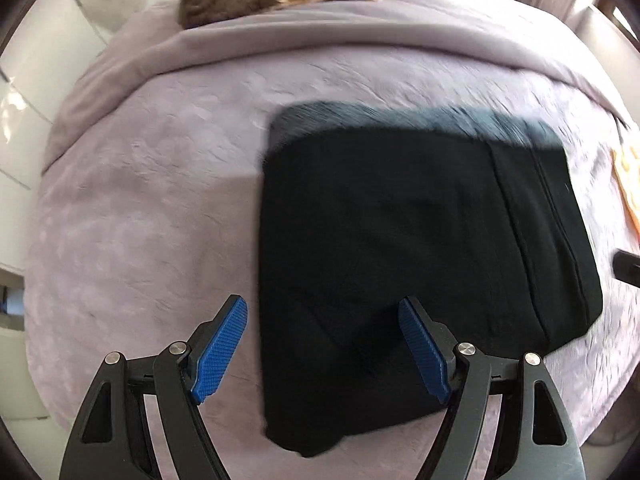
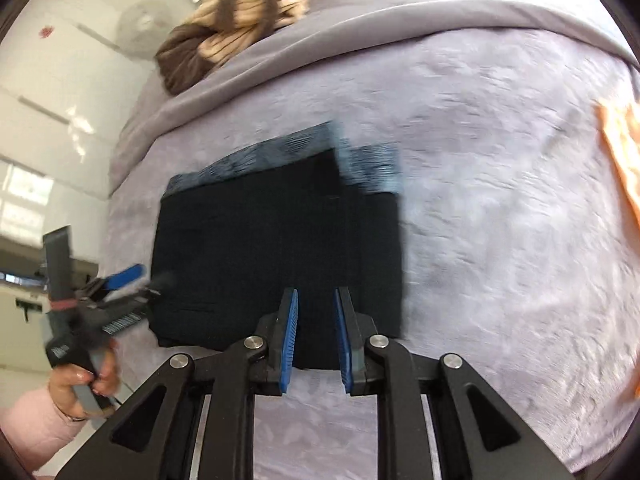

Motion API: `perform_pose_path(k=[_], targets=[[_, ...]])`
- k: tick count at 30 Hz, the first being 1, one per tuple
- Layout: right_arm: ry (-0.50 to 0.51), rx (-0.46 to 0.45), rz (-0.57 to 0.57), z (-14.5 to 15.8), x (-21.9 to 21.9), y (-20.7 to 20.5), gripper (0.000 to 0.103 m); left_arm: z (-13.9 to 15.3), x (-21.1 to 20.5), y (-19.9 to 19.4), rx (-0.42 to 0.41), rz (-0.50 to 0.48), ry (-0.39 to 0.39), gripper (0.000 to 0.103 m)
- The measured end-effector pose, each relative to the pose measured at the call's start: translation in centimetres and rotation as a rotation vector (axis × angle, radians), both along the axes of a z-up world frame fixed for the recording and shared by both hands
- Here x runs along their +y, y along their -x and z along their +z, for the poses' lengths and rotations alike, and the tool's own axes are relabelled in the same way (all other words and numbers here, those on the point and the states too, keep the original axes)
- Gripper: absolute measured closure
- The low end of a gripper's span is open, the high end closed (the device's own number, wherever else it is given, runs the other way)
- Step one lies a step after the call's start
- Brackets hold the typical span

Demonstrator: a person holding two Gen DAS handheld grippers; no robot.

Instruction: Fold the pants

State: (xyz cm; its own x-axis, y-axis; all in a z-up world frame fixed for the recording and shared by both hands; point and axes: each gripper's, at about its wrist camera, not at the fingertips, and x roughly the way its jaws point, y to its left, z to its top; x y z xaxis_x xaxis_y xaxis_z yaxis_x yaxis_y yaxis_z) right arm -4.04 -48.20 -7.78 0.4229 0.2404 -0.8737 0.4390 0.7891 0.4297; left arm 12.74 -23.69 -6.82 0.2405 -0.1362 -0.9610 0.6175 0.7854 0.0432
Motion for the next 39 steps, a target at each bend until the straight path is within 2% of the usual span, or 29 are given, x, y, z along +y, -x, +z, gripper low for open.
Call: perform_pose_path(k=[2, 4, 10, 13, 15, 17, 18, 20, 23, 26, 28, 30, 32, 34, 39], targets=[[0.019, 0.063, 0.044, -1.8, 1.1, -1.1, 0.083, 0.0, -0.4, 1.0, -0.031, -0.007, -0.019, 0.024], [0.049, 0.121, 0.065, -3.5, 1.8, -1.4, 0.083, 0.1, -0.5, 1.4, -0.019, -0.003, -0.021, 0.024], [0.048, 0.114, 0.059, -2.4, 1.7, -0.9, 0.082, 1.0, 0.2, 2.4, 0.009, 0.001, -0.045, 0.024], [0.054, 0.123, 0.062, -1.8, 1.8, -0.5, 0.073, 1.2, 0.4, 2.3, 0.012, 0.004, -0.060, 0.024], [0.051, 0.127, 0.054, -1.2, 1.7, 0.2, 0.063, 1.6, 0.7, 2.6, 0.021, 0.010, -0.055, 0.024], [0.044, 0.128, 0.046, -0.9, 2.0, 0.8, 0.062, 1.9, 0.8, 3.1, 0.027, 0.009, -0.054, 0.011], [0.040, 0.130, 0.042, -0.8, 2.0, 1.0, 0.062, 2.1, 0.9, 3.3, 0.021, 0.011, -0.054, 0.000], [0.037, 0.135, 0.037, -0.6, 2.2, 1.3, 0.060, 2.5, 0.9, 3.8, 0.009, 0.001, -0.052, 0.000], [0.034, 0.135, 0.029, -0.3, 2.7, 2.0, 0.050, 2.5, 0.8, 4.2, 0.023, -0.008, -0.059, 0.000], [0.040, 0.137, 0.024, -0.1, 2.8, 2.2, 0.049, 2.6, 0.6, 4.5, 0.032, -0.011, -0.075, 0.000], [0.041, 0.144, 0.019, 0.2, 2.8, 2.5, 0.043, 2.7, 0.5, 4.6, 0.038, -0.012, -0.089, 0.000], [0.043, 0.142, 0.017, 0.5, 2.9, 2.7, 0.029, 2.7, 0.4, 4.7, 0.044, -0.011, -0.099, 0.000], [0.054, 0.139, 0.014, 0.8, 3.0, 2.9, 0.022, 2.9, 0.3, 4.8, 0.055, -0.013, -0.101, 0.000], [0.068, 0.135, 0.012, 1.1, 3.1, 3.1, 0.021, 3.2, 0.3, 5.0, 0.058, -0.016, -0.104, 0.000], [0.127, 0.144, 0.015, 1.4, 3.5, 3.6, 0.003, 3.7, 0.0, 5.2, 0.070, -0.020, -0.106, 0.000]])
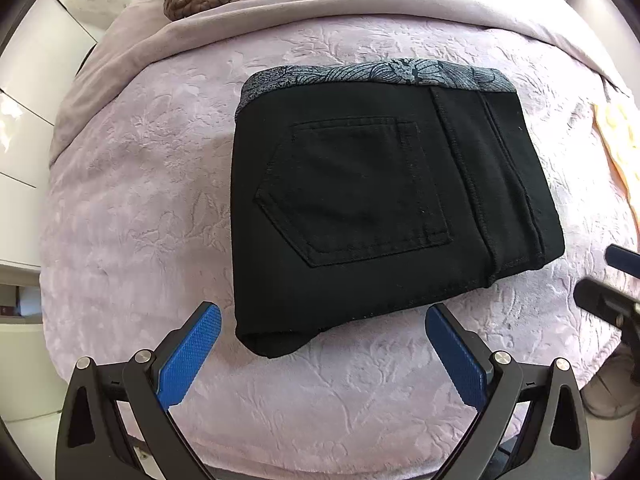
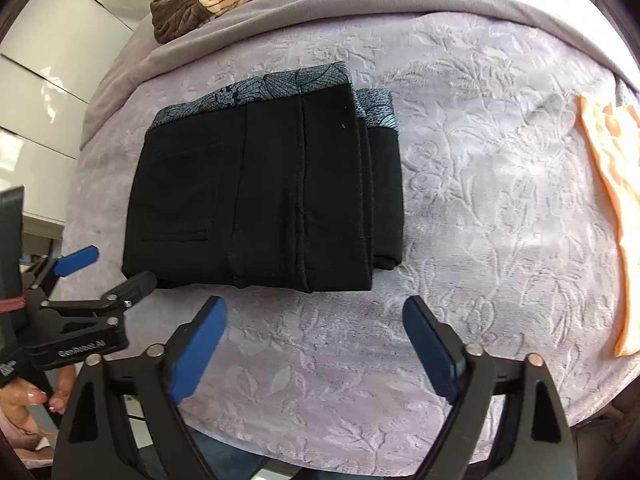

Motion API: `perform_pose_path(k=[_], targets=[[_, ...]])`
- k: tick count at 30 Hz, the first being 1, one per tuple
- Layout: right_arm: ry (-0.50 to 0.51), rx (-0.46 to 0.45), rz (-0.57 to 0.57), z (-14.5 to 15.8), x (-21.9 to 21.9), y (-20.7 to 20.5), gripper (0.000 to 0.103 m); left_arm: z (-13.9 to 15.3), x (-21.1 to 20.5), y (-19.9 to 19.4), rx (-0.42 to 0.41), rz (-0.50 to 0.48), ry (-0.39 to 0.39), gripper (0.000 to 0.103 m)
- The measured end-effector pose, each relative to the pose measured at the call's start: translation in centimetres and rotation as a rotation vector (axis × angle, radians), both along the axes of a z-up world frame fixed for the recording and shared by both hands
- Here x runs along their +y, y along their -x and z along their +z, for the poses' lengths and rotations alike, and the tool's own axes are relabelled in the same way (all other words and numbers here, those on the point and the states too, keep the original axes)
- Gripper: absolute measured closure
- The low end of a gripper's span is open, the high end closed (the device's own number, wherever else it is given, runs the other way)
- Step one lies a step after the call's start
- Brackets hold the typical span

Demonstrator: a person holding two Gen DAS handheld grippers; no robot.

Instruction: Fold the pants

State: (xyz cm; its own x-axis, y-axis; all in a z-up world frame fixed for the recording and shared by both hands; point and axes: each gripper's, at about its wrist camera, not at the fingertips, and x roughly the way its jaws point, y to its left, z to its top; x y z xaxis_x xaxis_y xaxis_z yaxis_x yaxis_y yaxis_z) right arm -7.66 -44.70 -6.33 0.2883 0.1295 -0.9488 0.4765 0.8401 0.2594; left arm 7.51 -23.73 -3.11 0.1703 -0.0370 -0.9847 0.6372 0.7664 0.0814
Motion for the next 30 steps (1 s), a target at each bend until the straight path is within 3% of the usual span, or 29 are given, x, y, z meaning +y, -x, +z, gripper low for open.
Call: perform_pose_path(k=[15, 30], targets=[[-0.042, 0.043, -0.050, -0.4, -1.1, 1.1, 0.003, 0.4, 0.2, -0.8, 0.006, 0.022, -0.001, 0.000], [-0.004, 0.046, -0.034, -0.2, -2.0, -0.1, 0.003, 0.4, 0.6, -2.8, 0.016, 0.046, 0.017, 0.000]])
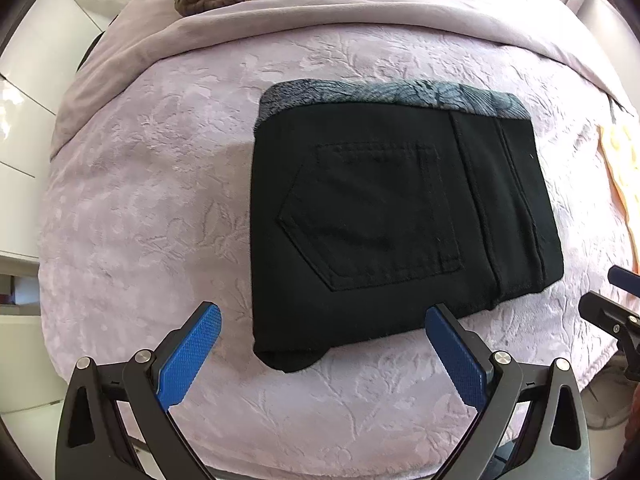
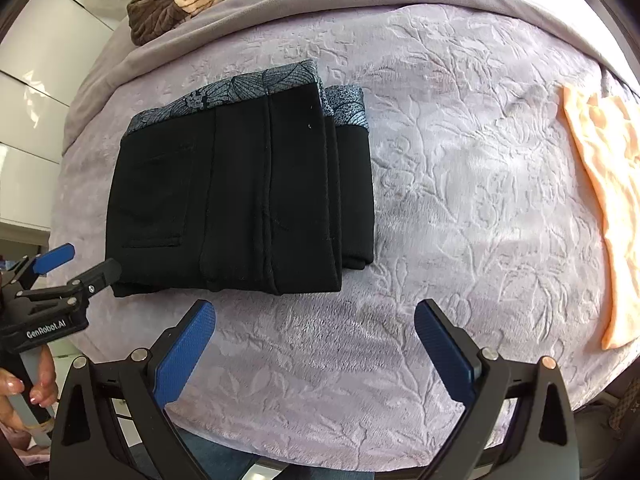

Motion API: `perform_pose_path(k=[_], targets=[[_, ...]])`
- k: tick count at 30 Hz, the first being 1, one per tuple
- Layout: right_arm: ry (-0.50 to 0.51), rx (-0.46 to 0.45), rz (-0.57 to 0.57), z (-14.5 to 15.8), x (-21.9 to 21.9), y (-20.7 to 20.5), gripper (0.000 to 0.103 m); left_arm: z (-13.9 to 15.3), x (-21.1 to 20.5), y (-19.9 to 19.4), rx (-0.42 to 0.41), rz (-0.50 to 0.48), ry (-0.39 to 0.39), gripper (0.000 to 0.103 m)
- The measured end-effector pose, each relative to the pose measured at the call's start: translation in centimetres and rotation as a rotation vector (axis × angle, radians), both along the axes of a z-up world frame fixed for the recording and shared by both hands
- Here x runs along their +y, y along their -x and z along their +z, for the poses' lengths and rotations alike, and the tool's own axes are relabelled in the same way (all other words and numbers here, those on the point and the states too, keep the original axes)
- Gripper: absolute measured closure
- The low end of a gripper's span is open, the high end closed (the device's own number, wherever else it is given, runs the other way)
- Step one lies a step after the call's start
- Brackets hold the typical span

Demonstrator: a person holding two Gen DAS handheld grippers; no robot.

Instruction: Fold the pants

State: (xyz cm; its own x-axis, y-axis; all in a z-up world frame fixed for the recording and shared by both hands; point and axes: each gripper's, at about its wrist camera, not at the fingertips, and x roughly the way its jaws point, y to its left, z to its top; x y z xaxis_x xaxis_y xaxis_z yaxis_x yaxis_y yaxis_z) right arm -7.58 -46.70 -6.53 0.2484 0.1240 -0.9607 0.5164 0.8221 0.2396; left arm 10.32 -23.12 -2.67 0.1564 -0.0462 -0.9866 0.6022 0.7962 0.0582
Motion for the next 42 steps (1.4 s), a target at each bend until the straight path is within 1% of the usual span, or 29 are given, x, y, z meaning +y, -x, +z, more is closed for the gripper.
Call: perform_pose_path(k=[7, 14, 19, 24, 28, 32, 38, 42], targets=[[0.004, 0.009, 0.011, -0.4, -0.7, -0.4, 0.003, -0.1, 0.3, -1.4, -0.010, 0.032, 0.002, 0.000], [0.009, 0.020, 0.024, -0.8, -1.8, -1.0, 0.003, -0.4, 0.5, -3.2, -0.012, 0.053, 0.017, 0.000], [-0.007, 0.030, 0.028, -1.6, -2.7, -1.6, 0.003, -0.9, 0.6, -4.4, -0.001, 0.067, 0.035, 0.000], [-0.086, 0.015, 0.019, -2.8, -3.7, -1.9, 0.003, -1.7, 0.4, -5.2, 0.014, 0.087, 0.045, 0.000], [-0.156, 0.003, -0.003, -3.9, -4.8, -2.0, 0.003, -1.9, 0.4, -6.2, 0.021, 0.077, 0.080, 0.000], [-0.227, -0.048, -0.002, -4.6, -6.1, -2.1, 0.003, -2.3, 1.0, -7.7, 0.064, 0.061, 0.149, 0.000], [-0.338, -0.110, -0.029, -6.2, -8.1, -2.6, 0.003, -3.5, 1.5, -9.6, 0.105, 0.028, 0.201, 0.000], [-0.441, -0.188, -0.037, -7.4, -9.8, -3.3, 0.003, -4.8, 1.7, -10.9, 0.189, -0.003, 0.299, 0.000]])
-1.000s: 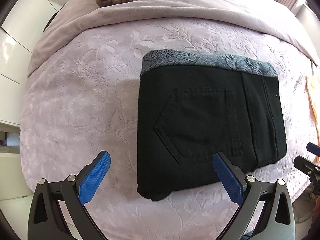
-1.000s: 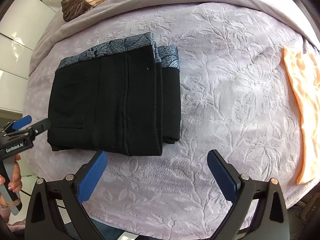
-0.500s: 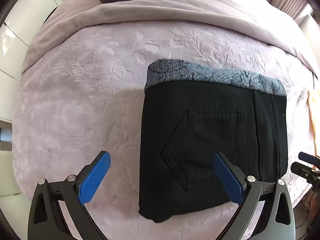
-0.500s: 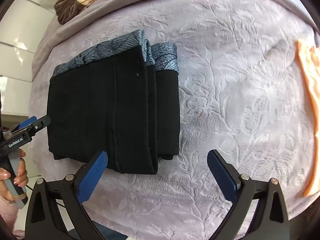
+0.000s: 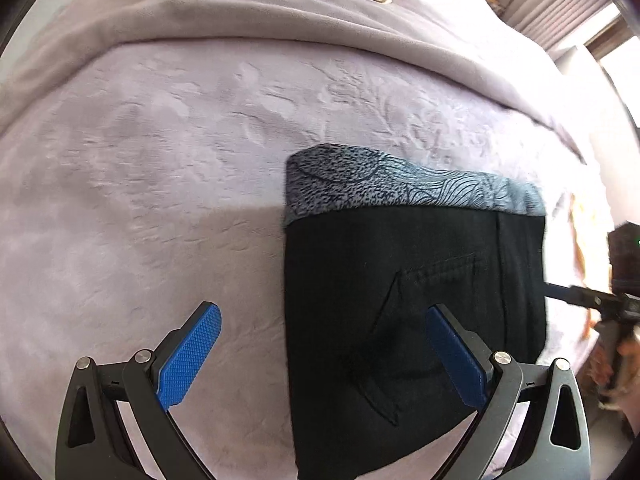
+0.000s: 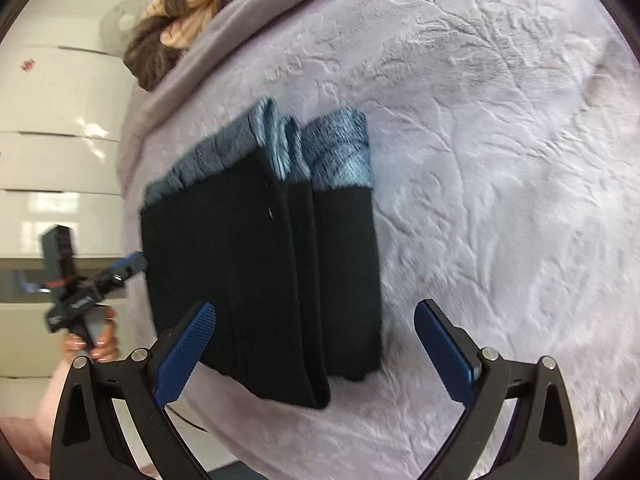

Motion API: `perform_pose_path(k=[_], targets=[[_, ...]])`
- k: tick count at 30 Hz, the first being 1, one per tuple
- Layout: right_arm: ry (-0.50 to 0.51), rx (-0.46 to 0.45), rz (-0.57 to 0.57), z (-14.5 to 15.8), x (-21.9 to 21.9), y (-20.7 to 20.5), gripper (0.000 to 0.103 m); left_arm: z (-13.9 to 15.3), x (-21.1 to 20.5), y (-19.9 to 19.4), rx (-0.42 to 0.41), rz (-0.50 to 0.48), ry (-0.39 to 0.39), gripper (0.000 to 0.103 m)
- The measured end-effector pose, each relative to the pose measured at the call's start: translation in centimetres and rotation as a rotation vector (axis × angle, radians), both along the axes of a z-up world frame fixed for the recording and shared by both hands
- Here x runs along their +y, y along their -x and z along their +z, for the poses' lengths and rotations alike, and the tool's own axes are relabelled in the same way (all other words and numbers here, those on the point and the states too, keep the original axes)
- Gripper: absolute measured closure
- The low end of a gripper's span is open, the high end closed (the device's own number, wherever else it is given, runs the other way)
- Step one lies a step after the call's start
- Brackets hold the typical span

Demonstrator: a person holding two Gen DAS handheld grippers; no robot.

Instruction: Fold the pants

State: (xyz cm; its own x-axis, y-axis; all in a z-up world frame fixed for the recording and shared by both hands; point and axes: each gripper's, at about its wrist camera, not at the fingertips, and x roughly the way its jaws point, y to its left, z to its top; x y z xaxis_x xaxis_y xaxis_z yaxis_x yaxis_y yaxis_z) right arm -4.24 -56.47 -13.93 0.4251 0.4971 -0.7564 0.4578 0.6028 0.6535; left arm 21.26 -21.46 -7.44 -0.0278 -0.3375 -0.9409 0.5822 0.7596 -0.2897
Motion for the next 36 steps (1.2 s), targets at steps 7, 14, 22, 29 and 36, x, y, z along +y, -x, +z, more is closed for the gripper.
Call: perform_pose_path(k=[7, 14, 22, 29, 36], targets=[[-0.158, -0.092, 0.045, -3.5, -0.9, -1.5, 0.003, -2.9, -1.6, 0.3, 0.080, -0.057, 0.080, 0.000], [-0.199, -0.024, 0.030, -5.0, 0.3, -3.5, 0.029, -3.0, -3.5, 1.2, 0.059, -0.074, 0.067, 0.010], [-0.257, -0.050, -0.010, -1.4, 0.6, -2.3, 0.062, 0.8, -2.4, 1.9, 0.070, -0.020, 0.129, 0.046], [-0.349, -0.071, -0.028, 1.3, 3.0, 0.6, 0.062, 4.7, 0.4, 5.1, 0.033, -0.067, 0.110, 0.046], [-0.280, -0.015, -0.012, -1.4, 6.6, 2.8, 0.061, 0.9, 3.2, 7.7, 0.014, -0.031, 0.008, 0.036]])
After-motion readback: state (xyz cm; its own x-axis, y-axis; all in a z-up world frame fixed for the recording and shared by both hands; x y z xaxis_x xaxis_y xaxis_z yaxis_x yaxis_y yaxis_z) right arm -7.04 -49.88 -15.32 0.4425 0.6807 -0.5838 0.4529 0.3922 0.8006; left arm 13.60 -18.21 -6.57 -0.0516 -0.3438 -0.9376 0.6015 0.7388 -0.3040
